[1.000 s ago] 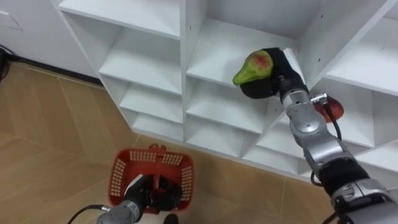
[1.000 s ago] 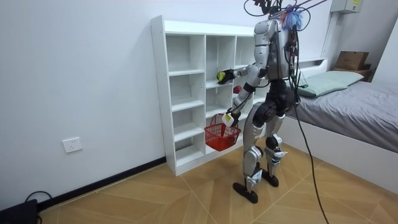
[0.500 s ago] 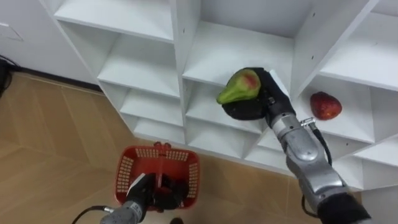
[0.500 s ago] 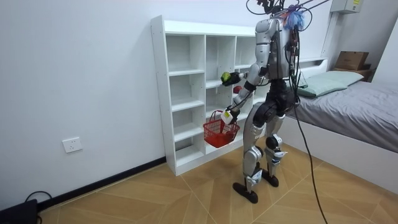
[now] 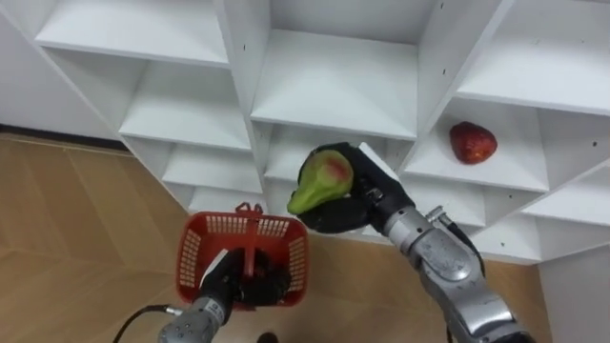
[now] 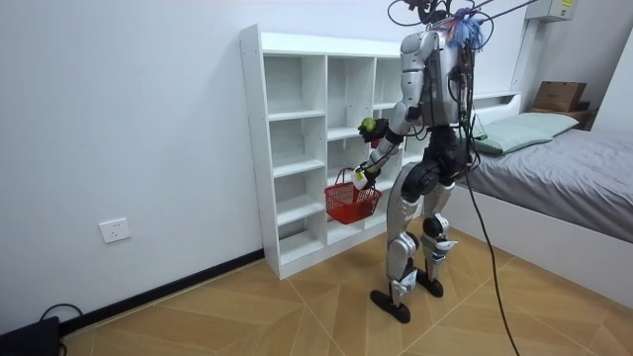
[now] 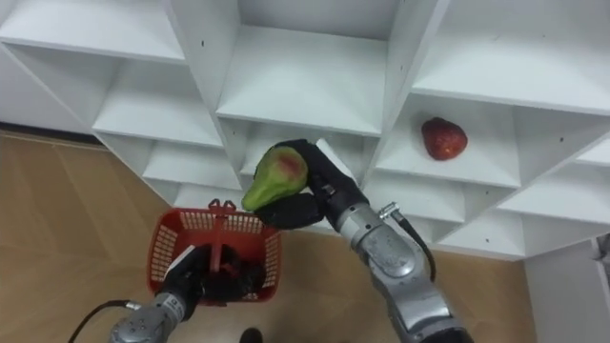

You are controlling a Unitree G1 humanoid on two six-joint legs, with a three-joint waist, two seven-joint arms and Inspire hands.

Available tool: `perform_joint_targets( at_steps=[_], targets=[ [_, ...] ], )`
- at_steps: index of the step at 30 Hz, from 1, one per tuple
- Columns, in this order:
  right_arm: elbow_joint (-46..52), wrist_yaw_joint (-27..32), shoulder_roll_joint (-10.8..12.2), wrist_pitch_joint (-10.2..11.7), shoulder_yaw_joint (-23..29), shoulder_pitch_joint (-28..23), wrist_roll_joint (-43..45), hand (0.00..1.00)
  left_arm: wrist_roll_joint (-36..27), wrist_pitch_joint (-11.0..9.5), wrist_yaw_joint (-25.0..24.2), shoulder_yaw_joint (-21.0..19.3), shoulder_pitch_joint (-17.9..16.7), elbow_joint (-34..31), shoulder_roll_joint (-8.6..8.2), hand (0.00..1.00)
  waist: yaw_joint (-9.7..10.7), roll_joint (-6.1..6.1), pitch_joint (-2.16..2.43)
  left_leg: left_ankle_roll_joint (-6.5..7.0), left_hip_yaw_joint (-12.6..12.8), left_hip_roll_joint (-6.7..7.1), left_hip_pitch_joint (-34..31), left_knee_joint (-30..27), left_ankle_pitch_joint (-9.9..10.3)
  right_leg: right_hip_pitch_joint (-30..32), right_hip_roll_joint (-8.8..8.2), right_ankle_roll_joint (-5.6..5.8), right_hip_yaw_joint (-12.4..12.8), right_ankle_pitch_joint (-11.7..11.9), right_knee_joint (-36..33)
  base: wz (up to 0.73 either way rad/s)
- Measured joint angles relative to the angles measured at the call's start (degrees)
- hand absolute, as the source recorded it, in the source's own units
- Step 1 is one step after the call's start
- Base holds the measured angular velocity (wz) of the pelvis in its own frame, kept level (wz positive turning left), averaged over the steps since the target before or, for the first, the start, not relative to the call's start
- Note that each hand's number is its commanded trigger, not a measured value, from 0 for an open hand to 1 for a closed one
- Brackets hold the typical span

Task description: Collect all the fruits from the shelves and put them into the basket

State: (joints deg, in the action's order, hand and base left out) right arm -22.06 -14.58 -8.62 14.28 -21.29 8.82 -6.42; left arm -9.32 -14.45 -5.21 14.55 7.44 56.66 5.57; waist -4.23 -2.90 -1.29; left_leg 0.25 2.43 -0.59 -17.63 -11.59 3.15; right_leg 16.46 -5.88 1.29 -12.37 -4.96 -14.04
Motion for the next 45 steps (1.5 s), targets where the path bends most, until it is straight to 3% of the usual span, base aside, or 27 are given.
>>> perform_joint_targets(
  at_steps=[12,32,45],
  targets=[
    [0.36,-0.98,-1.36,0.0,-1.7,-1.67,1.25,1.0,-2.42,-0.57,-0.58,0.55,0.86,-0.39,0.41,1.0,0.94,-0.12,-0.18,-0.02,0.0,-0.08,-0.19,0.08,0.02,0.02,0.11,-0.03,-0.09,0.05,0.42,0.0],
    [-0.49,3.66,-4.82,0.0,-1.82,-2.24,6.97,1.0,-2.54,-1.08,-1.47,2.14,0.56,-11.12,0.83,1.0,0.67,0.05,-0.24,-0.01,-0.02,-0.13,-1.2,-0.06,0.07,0.75,0.11,-0.02,-0.32,0.04,0.46,0.0],
    [-2.52,5.86,-5.06,-0.56,-1.55,-2.28,11.37,1.0,-3.6,-1.06,-5.56,3.71,0.36,-14.88,1.22,1.0,0.83,0.38,-0.12,0.0,0.32,-0.18,-1.75,-0.12,0.06,1.74,0.06,-0.06,-0.1,0.07,0.11,0.0]
  ],
)
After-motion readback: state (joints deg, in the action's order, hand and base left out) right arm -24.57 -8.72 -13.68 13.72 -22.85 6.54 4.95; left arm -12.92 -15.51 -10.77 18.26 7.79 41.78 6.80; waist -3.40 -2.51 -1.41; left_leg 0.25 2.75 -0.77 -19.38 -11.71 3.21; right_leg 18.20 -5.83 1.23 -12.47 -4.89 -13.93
